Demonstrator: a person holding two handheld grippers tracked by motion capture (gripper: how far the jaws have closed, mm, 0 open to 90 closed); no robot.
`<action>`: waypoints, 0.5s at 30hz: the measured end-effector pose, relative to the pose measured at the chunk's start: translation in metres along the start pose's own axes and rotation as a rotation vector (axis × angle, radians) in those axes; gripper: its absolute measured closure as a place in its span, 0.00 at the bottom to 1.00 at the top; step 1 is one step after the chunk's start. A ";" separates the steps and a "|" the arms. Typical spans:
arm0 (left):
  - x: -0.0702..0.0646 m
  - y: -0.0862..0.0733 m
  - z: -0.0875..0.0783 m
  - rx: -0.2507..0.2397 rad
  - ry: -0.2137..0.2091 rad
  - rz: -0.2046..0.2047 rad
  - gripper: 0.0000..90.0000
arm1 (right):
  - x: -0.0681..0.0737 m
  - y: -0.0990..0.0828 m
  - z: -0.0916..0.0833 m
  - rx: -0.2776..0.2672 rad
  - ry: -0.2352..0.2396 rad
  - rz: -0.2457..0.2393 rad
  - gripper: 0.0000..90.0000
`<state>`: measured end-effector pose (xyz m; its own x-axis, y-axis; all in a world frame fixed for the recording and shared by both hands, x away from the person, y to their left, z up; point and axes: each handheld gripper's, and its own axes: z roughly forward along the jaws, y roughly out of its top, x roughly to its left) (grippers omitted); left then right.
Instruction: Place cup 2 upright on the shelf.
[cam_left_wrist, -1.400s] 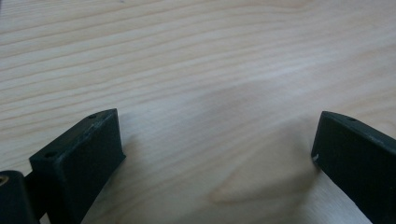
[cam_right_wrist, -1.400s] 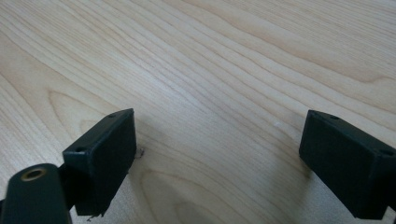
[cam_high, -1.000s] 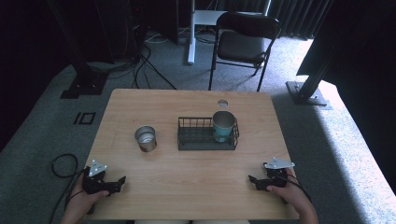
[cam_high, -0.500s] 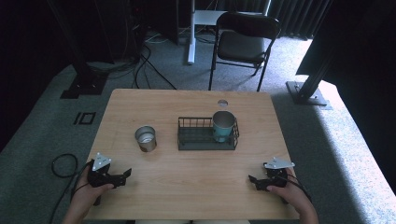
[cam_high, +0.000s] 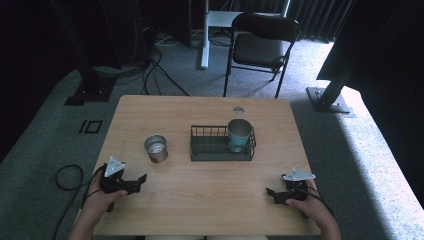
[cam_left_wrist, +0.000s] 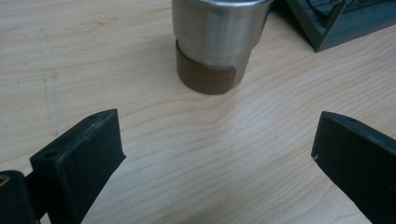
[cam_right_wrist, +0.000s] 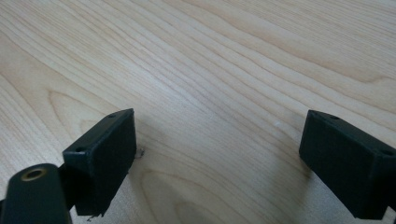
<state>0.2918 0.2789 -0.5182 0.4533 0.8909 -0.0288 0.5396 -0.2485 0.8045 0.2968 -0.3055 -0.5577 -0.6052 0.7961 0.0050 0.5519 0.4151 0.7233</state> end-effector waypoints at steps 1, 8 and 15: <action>0.000 0.001 0.001 -0.004 -0.001 -0.002 0.03 | 0.000 0.000 0.000 0.000 0.000 0.000 0.12; 0.000 0.011 0.008 -0.029 -0.003 0.003 0.03 | 0.000 0.000 0.000 0.001 0.000 0.001 0.12; 0.002 0.023 0.014 -0.056 0.002 0.007 0.03 | 0.000 0.000 0.000 0.002 0.001 0.002 0.12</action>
<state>0.3153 0.2698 -0.5086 0.4555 0.8900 -0.0214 0.4957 -0.2336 0.8365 0.2966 -0.3055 -0.5576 -0.6046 0.7965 0.0066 0.5539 0.4144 0.7221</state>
